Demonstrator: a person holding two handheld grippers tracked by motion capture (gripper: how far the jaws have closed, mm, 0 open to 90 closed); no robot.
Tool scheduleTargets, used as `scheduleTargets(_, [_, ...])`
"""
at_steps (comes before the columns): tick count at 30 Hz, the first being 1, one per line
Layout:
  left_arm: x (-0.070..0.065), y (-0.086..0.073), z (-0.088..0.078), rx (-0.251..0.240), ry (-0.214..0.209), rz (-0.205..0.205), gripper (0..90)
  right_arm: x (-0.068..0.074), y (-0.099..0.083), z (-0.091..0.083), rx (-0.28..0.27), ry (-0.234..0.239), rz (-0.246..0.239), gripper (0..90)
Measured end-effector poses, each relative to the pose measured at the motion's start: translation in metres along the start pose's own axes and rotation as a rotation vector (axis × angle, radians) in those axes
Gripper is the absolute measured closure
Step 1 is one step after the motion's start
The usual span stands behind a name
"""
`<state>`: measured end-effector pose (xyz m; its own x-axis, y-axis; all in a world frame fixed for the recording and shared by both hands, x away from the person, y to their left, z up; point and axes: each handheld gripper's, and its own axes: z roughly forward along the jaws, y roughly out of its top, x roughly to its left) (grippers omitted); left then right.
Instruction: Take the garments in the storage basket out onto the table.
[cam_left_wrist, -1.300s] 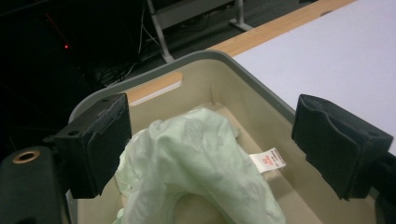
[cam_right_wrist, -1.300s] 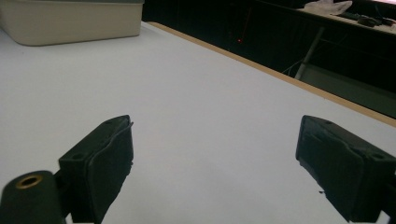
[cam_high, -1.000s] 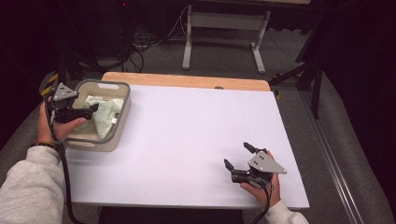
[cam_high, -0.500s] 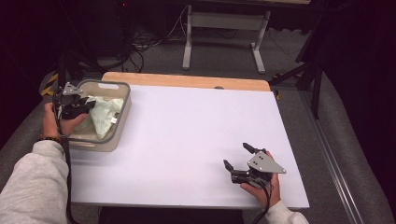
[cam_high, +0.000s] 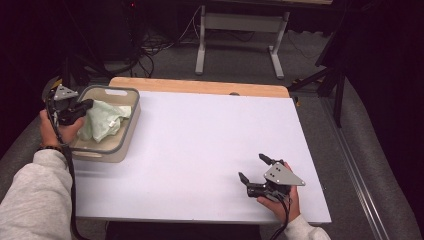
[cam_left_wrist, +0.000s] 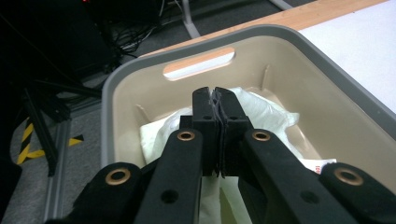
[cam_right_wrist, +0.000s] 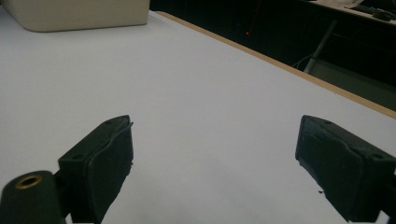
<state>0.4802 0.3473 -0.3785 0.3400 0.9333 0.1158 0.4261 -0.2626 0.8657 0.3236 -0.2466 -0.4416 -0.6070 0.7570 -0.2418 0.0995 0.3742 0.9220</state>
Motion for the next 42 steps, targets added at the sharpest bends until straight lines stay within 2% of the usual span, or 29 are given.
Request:
scheduleTargets(4, [0.002,0.005,-0.007,-0.034,0.009,-0.023,88.3,0.0,0.0,-0.001,-0.001,-0.002,0.002,12.0])
scheduleTargets(9, [-0.001,0.015,-0.017,-0.072,0.014,-0.017,88.4,-0.001,0.0,-0.001,-0.003,-0.005,0.003,12.0])
scheduleTargets(16, [-0.008,0.027,-0.028,-0.11,0.0,0.001,88.4,-0.001,0.0,-0.001,-0.004,-0.008,0.006,12.1])
scheduleTargets(19, [-0.013,0.031,-0.031,-0.13,-0.015,-0.001,88.4,-0.002,0.0,-0.001,-0.006,-0.009,0.011,12.7])
scheduleTargets(37, [-0.038,0.061,-0.058,-0.223,-0.067,0.047,88.5,-0.003,0.0,-0.001,-0.007,-0.015,0.014,12.5])
scheduleTargets(42, [-0.05,0.07,-0.064,-0.254,-0.101,0.061,88.4,-0.003,0.0,-0.001,-0.007,-0.015,0.015,12.6])
